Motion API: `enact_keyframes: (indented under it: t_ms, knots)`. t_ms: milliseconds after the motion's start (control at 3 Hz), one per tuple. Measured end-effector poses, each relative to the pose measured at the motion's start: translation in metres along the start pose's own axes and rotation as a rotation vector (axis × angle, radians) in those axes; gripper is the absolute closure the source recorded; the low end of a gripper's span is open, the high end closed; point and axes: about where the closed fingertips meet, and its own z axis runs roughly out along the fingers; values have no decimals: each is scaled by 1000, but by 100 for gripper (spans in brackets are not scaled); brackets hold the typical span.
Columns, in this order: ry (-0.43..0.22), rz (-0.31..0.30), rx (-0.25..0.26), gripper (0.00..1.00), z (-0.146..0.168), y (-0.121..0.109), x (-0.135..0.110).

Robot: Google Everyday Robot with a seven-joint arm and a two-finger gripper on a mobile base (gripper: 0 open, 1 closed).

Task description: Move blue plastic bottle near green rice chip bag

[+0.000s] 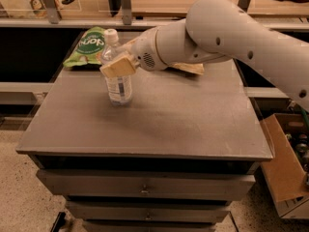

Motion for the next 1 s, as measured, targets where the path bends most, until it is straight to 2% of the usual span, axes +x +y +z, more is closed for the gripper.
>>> enact_keyframes:
  t_ms: [333,667,1000]
  knots:
    - [0,0,0,100,0,0,0]
    - [-1,-13,2,100,17,-19,-10]
    - [-31,-12,20,100,36,-47,-25]
